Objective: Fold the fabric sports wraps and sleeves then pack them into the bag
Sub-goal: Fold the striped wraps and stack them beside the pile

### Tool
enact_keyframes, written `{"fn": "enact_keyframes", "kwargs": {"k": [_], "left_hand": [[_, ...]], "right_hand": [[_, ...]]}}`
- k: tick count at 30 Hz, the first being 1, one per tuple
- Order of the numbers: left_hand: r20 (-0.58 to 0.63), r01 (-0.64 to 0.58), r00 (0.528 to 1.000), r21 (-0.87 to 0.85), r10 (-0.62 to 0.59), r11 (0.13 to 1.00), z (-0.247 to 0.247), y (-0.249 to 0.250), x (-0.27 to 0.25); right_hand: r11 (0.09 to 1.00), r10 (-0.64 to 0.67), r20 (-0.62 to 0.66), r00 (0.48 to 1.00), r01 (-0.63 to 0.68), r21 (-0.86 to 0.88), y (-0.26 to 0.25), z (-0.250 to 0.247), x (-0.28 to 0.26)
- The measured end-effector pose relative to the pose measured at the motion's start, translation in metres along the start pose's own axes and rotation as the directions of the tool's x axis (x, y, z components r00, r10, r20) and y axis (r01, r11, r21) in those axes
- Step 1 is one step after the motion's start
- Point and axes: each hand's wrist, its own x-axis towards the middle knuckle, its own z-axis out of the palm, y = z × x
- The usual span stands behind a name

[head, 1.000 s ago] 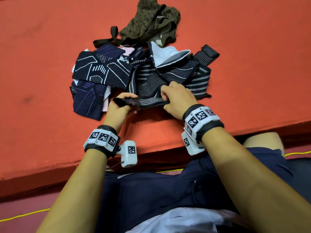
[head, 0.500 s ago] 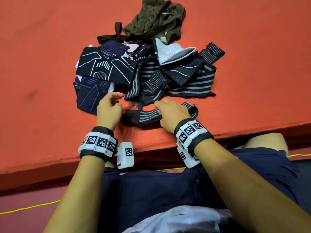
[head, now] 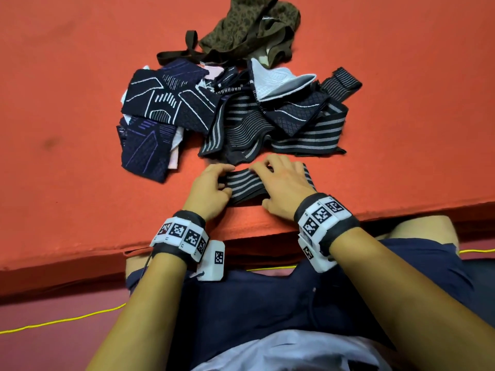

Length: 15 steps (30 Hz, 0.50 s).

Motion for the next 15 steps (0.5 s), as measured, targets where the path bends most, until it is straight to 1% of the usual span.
{"fn": "enact_keyframes", "kwargs": {"k": [2,4,6,8,10,11,13,15], "left_hand": [[-0.003,0.014,1.000,0.013,-0.014,1.000,0.001,-0.003,0.003],[0.013,0.037,0.999,0.034,-0.038,0.999,0.001,-0.006,0.007],[0.024,0.048,0.998,0.039,-0.049,0.998,0.000,-0.008,0.009],[0.028,0.045,0.999,0.034,-0.046,0.998,-0.001,-0.009,0.010],[0.034,0.039,0.999,0.032,-0.040,0.999,-0.001,-0.009,0.011],[0.037,0.040,0.998,0.037,-0.041,0.999,-0.001,-0.009,0.011],[0.044,0.031,0.998,0.081,-0.035,0.996,0.002,-0.008,0.011],[0.055,0.022,0.998,0.153,-0.031,0.988,0.004,-0.008,0.011]], "right_hand": [[0.990,0.142,0.058,0.988,-0.141,-0.017,0.008,-0.002,0.001],[0.971,0.240,0.127,0.962,-0.236,-0.047,0.012,-0.003,0.004],[0.961,0.275,0.140,0.951,-0.269,-0.060,0.015,-0.007,0.005],[0.961,0.272,0.077,0.959,-0.267,-0.072,0.018,-0.012,0.006],[0.957,0.255,-0.004,0.967,-0.252,-0.143,0.022,-0.017,0.006],[0.951,0.254,0.007,0.967,-0.249,-0.182,0.024,-0.019,0.005],[0.947,0.292,0.131,0.947,-0.267,-0.181,0.028,-0.022,0.003],[0.957,0.289,0.250,0.924,-0.277,-0.085,0.031,-0.027,0.002]]}}
